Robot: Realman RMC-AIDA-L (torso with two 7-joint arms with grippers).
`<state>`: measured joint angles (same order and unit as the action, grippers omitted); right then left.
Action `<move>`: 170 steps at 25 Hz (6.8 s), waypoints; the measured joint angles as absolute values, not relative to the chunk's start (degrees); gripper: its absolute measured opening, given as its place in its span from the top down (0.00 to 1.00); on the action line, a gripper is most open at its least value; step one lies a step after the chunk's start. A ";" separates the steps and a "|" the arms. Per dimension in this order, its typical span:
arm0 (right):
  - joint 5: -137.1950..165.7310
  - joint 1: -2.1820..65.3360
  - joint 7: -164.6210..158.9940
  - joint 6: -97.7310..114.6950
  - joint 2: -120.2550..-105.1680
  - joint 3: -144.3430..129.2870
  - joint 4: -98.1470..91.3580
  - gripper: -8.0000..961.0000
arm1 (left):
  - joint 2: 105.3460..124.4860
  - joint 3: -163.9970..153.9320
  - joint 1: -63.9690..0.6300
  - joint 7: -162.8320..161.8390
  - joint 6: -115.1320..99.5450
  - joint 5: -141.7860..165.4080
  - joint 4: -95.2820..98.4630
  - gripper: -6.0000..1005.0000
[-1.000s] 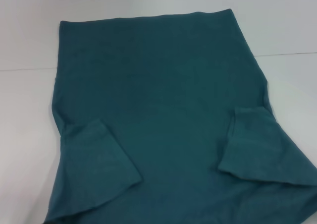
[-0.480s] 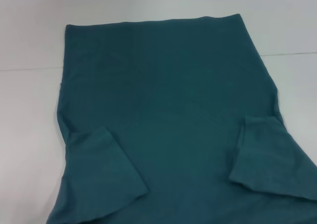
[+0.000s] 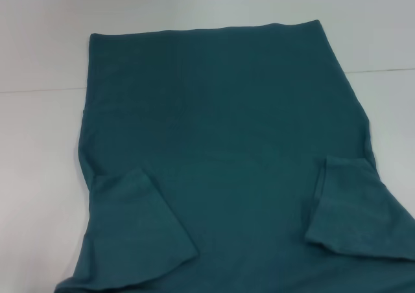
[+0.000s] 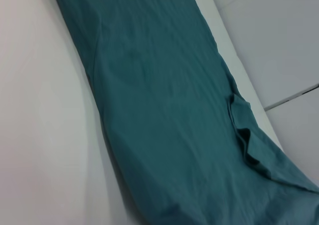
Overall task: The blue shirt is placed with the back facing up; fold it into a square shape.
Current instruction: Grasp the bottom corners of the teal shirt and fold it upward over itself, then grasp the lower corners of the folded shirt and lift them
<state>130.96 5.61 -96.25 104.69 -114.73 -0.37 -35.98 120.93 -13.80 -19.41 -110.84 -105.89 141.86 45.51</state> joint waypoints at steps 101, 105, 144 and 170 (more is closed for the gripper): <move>111.59 42.78 -80.24 37.53 -117.20 -13.18 -18.92 0.91 | 121.65 -13.80 -49.11 -74.94 -41.62 106.86 18.02 0.89; 111.50 42.67 -80.24 37.56 -117.24 -13.26 -19.12 0.82 | 121.37 -13.55 -48.96 -75.18 -40.55 106.86 18.11 0.76; 110.42 26.38 -112.51 73.48 -109.10 -30.30 -33.44 0.12 | 121.55 -32.63 -31.07 -99.63 -57.12 119.33 38.16 0.37; 110.48 26.46 -114.13 72.53 -109.13 -30.31 -34.08 0.12 | 122.60 -42.79 -31.59 -97.46 -56.77 120.34 38.33 0.41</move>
